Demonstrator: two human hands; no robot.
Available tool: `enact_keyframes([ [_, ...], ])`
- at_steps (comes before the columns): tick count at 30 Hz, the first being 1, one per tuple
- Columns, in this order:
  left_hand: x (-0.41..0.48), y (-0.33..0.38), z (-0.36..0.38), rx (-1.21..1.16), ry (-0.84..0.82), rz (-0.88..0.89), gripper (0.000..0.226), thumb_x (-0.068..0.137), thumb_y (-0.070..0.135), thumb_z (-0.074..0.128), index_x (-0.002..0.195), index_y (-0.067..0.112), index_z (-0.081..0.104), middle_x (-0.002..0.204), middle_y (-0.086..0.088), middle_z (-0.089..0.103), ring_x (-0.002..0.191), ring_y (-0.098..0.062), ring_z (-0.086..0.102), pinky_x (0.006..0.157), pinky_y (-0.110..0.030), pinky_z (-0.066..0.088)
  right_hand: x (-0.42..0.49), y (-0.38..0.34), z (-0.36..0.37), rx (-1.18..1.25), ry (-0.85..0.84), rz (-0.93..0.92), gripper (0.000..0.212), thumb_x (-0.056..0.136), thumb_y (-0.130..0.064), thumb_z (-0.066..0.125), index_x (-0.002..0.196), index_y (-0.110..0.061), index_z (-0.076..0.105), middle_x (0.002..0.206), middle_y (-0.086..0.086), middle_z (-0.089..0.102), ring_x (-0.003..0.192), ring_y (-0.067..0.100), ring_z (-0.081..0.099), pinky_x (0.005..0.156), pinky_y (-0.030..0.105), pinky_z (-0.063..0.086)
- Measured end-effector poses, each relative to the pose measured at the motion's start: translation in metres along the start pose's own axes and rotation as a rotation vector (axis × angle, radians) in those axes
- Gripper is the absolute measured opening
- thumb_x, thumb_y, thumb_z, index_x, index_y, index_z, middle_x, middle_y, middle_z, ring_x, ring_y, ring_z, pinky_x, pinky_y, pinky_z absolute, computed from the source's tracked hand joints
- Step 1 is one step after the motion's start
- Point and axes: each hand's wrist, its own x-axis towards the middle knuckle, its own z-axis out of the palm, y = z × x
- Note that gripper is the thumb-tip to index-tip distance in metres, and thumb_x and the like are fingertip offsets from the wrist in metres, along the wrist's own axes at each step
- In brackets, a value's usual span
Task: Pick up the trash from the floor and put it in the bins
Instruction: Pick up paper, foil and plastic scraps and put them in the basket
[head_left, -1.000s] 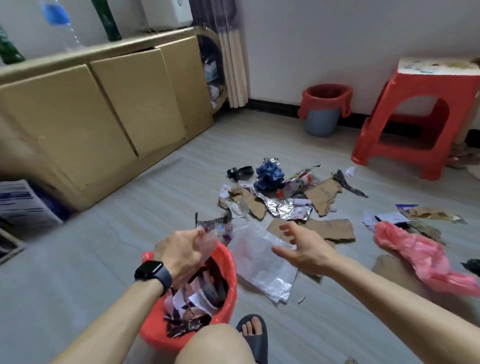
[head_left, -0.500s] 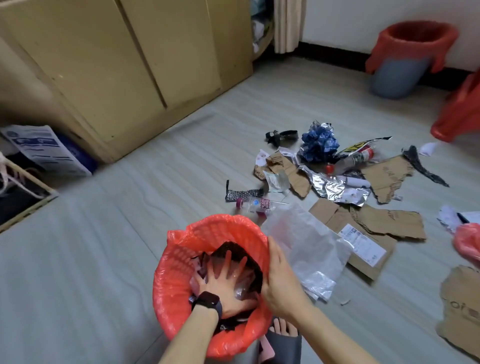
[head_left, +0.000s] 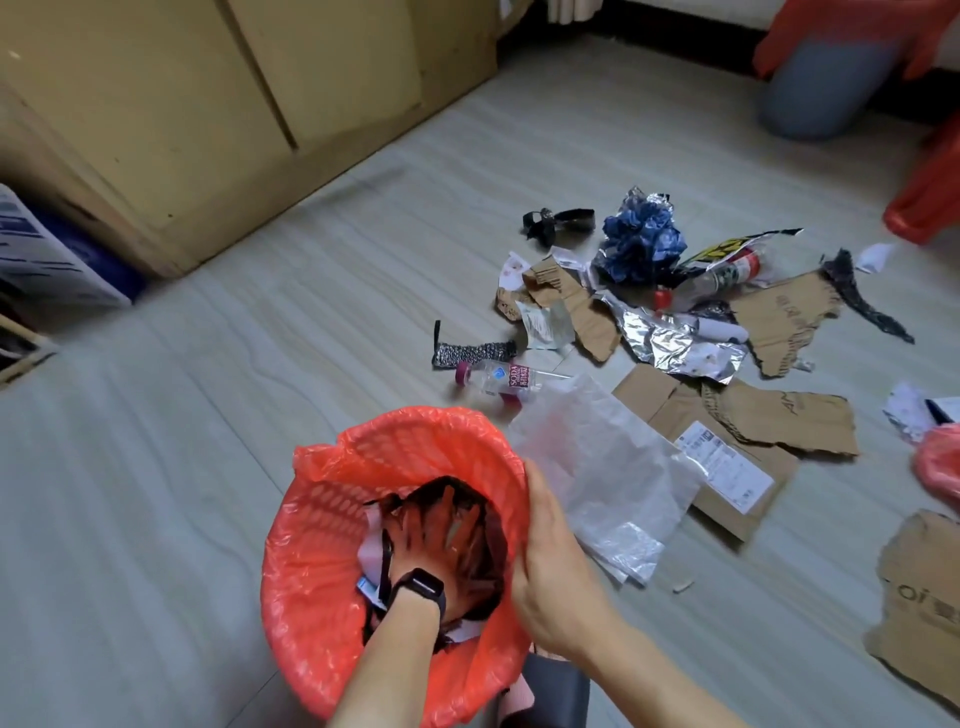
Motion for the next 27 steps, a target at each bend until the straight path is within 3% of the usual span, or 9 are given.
enact_keyframes([
  [5,-0.02,-0.007,-0.03,-0.035,-0.021,0.054,0.101,0.063,0.092,0.019,0.149,0.047,-0.01,0.163,0.001,-0.012,0.149,-0.034,-0.006,0.101,-0.072,-0.013,0.004,-0.004,-0.004,-0.031,-0.003,0.049,0.086,0.085,-0.007,0.039,0.156,-0.029,-0.004,0.161,0.004,0.02,0.144,0.022,0.03,0.117,0.031,0.027],
  [8,-0.044,-0.018,-0.052,-0.084,-0.044,0.07,0.111,0.054,0.097,0.021,0.151,0.046,0.004,0.164,0.001,-0.002,0.15,-0.028,-0.003,0.105,-0.072,-0.012,0.003,-0.008,-0.005,-0.048,-0.008,0.075,0.081,0.09,-0.026,0.044,0.154,-0.033,-0.005,0.157,0.008,0.028,0.138,0.03,0.038,0.113,0.045,0.036],
  [11,-0.07,-0.027,-0.084,-0.173,-0.003,0.088,0.096,0.068,0.087,0.036,0.15,0.038,0.026,0.159,0.0,0.023,0.147,-0.024,0.017,0.116,-0.059,0.012,-0.006,-0.013,-0.018,-0.104,-0.051,0.098,0.079,0.094,-0.047,0.044,0.156,-0.028,-0.002,0.158,0.01,0.025,0.139,0.034,0.036,0.113,0.047,0.034],
  [13,-0.078,-0.039,-0.102,-0.252,0.062,0.093,0.077,0.076,0.071,0.041,0.141,0.031,0.045,0.146,0.0,0.046,0.136,-0.022,0.04,0.11,-0.045,0.035,-0.011,-0.014,-0.027,-0.117,-0.066,0.123,0.075,0.098,-0.051,0.04,0.158,-0.022,0.004,0.162,0.009,0.021,0.145,0.029,0.029,0.117,0.044,0.029],
  [15,-0.088,-0.043,-0.121,-0.282,0.121,0.139,0.067,0.075,0.062,0.039,0.133,0.03,0.054,0.136,0.002,0.056,0.126,-0.019,0.05,0.105,-0.038,0.042,-0.027,-0.01,-0.042,-0.117,-0.032,0.144,0.072,0.1,-0.052,0.036,0.158,-0.019,0.008,0.163,0.008,0.021,0.147,0.027,0.027,0.118,0.041,0.027],
  [21,-0.102,-0.014,-0.189,-0.294,0.364,0.306,0.035,0.088,0.04,0.054,0.119,0.028,0.063,0.124,0.007,0.062,0.118,-0.013,0.056,0.103,-0.031,0.042,-0.064,0.021,-0.094,-0.147,0.049,0.263,0.071,0.101,-0.05,0.038,0.158,-0.018,0.01,0.16,0.012,0.025,0.144,0.03,0.031,0.117,0.041,0.027],
  [27,-0.088,0.099,-0.254,-0.049,0.254,0.471,0.045,0.09,0.047,0.052,0.133,0.033,0.052,0.134,0.003,0.051,0.12,-0.019,0.053,0.1,-0.037,0.046,-0.096,0.093,-0.183,-0.127,0.244,0.461,0.074,0.096,-0.051,0.045,0.154,-0.015,0.017,0.158,0.011,0.026,0.141,0.032,0.033,0.114,0.044,0.032],
])
